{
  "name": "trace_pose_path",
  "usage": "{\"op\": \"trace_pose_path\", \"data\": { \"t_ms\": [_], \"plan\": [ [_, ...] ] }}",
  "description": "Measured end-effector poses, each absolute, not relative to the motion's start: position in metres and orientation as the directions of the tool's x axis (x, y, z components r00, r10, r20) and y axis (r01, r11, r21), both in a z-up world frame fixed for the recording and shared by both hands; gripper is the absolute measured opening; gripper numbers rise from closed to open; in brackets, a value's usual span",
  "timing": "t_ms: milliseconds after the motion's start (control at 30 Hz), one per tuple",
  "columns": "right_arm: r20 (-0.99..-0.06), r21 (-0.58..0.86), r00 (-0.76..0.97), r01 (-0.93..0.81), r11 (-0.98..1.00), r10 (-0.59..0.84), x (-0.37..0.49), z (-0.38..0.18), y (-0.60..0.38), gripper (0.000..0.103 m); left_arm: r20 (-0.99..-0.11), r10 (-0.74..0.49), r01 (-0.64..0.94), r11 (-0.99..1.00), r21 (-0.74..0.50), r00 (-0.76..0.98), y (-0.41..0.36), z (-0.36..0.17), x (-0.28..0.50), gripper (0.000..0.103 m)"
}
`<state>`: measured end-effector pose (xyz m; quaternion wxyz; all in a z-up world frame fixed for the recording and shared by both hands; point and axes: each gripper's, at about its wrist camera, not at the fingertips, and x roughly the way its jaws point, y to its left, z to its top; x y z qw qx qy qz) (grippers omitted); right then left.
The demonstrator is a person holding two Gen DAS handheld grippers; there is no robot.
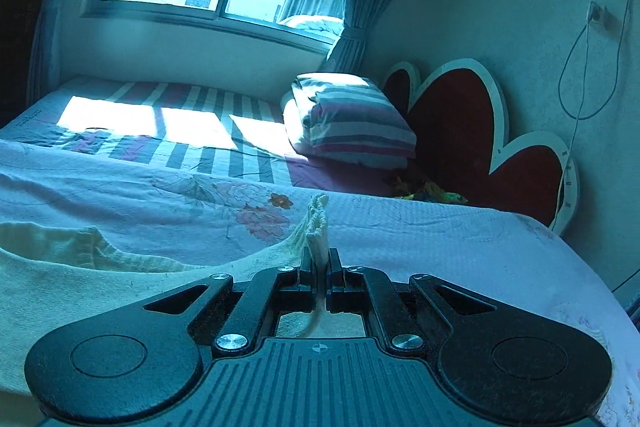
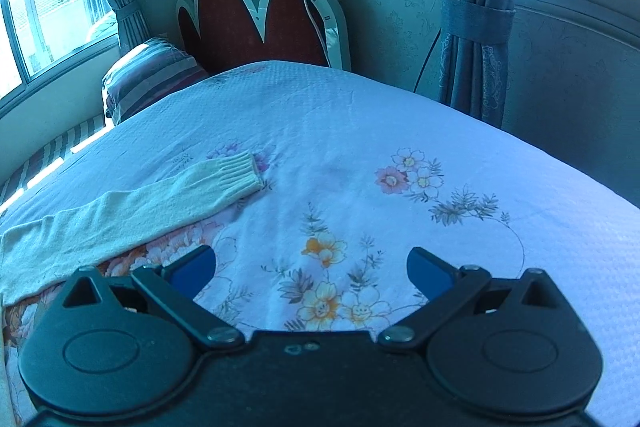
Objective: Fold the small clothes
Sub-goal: 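Carry the sleeve across the sweater body with the left tool and release, then move the right tool to the cuff of the other sleeve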
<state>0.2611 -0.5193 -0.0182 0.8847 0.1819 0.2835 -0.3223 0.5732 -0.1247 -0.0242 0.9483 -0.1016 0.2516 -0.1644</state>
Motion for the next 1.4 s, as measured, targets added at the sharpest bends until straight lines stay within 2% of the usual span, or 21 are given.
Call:
{"op": "trace_pose_path", "data": {
  "t_ms": [300,467,500,533,567,600,633,700,767,933,1067,1167,1333,1400],
  "plan": [
    [-0.616,0.123,0.623,0.68,0.723,-0.481,0.263,-0.022,-0.526,0.102,-0.532,-0.362,0.316,0.932,-0.179,0.766,-0.167,-0.042,0.579,0.003],
    [-0.625,0.121,0.609,0.693,0.711,-0.488,0.262,-0.026,-0.531,0.102,-0.594,-0.356,0.324,0.932,-0.165,0.722,-0.183,-0.051,0.58,0.003],
    [-0.625,0.12,0.608,0.694,0.709,-0.489,0.261,-0.026,-0.531,0.102,-0.612,-0.365,0.337,0.927,-0.166,0.702,-0.186,-0.055,0.581,0.008],
    [-0.625,0.12,0.608,0.695,0.709,-0.49,0.261,-0.025,-0.531,0.102,-0.625,-0.382,0.361,0.917,-0.168,0.681,-0.19,-0.057,0.58,0.042],
    [-0.626,0.118,0.607,0.694,0.71,-0.49,0.261,-0.025,-0.53,0.102,-0.615,-0.409,0.392,0.904,-0.172,0.674,-0.193,-0.056,0.575,0.065],
    [-0.626,0.114,0.607,0.693,0.712,-0.49,0.261,-0.025,-0.529,0.102,-0.592,-0.417,0.403,0.9,-0.164,0.69,-0.195,-0.053,0.566,0.097],
    [-0.625,0.112,0.608,0.691,0.714,-0.49,0.261,-0.024,-0.528,0.102,-0.55,-0.417,0.41,0.901,-0.142,0.724,-0.194,-0.047,0.554,0.099],
    [-0.624,0.108,0.609,0.688,0.717,-0.49,0.263,-0.023,-0.526,0.102,-0.497,-0.434,0.421,0.895,-0.145,0.751,-0.183,-0.035,0.535,0.099],
    [-0.622,0.106,0.611,0.686,0.72,-0.49,0.266,-0.021,-0.523,0.102,-0.456,-0.396,0.367,0.917,-0.154,0.797,-0.158,-0.026,0.519,0.099],
    [-0.606,0.111,0.635,0.665,0.739,-0.48,0.276,-0.014,-0.51,0.102,-0.43,-0.174,0.142,0.984,-0.107,0.886,-0.065,-0.018,0.508,0.099],
    [-0.609,0.112,0.642,0.65,0.751,-0.466,0.285,-0.016,-0.498,0.102,-0.485,-0.055,-0.004,0.993,-0.12,0.873,0.007,-0.029,0.518,0.095],
    [-0.617,0.103,0.641,0.64,0.761,-0.456,0.293,-0.02,-0.489,0.102,-0.627,-0.067,-0.027,0.99,-0.139,0.776,0.036,-0.056,0.536,0.095],
    [-0.613,0.08,0.641,0.631,0.772,-0.461,0.31,-0.022,-0.475,0.102,-0.584,-0.016,-0.045,0.995,-0.089,0.811,0.043,-0.061,0.516,0.093],
    [-0.609,0.077,0.642,0.632,0.771,-0.466,0.315,-0.021,-0.473,0.102,-0.622,-0.007,-0.038,0.998,-0.059,0.783,0.042,-0.067,0.521,0.093]
  ]
}}
